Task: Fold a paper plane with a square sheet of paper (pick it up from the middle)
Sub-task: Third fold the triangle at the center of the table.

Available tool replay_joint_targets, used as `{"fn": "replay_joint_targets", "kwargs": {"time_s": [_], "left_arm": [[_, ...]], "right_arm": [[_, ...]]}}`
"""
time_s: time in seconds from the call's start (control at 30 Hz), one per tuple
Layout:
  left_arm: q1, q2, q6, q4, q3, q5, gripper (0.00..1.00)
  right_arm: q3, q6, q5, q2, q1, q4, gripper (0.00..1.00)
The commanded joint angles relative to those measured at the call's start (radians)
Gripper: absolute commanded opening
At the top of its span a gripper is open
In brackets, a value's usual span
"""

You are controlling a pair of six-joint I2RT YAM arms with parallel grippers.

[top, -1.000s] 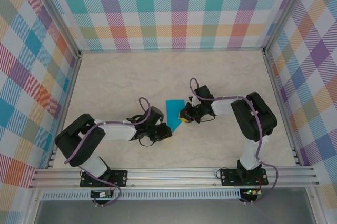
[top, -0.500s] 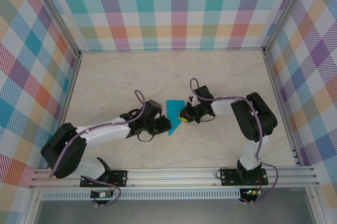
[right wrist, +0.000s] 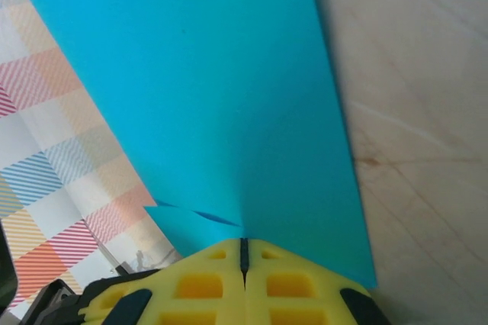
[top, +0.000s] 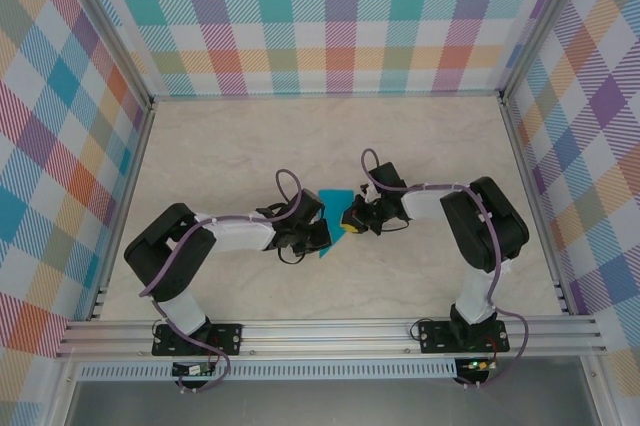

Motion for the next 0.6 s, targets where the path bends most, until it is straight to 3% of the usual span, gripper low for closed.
{"fn": "replay_joint_targets", "kwargs": {"time_s": [0.0,0.27,0.57], "left_arm": [[-0.001,0.018,0.016,-0.091,-0.047,-0.057,0.05],[-0.002,0.005,0.017,-0.061,-0.069,-0.051,0.05],[-0.002,0.015,0.022,-0.089,-0.080,-0.065,0.04]], "right_arm": [[0.001,-0.033,0.013,-0.079,0.009,-0.043,0.03],[-0.056,-0.022,-0.020,-0.069,0.073,0.056,0.00],[-0.102,-0.053,0.113,-0.026,0.066,0.061,0.00]]}}
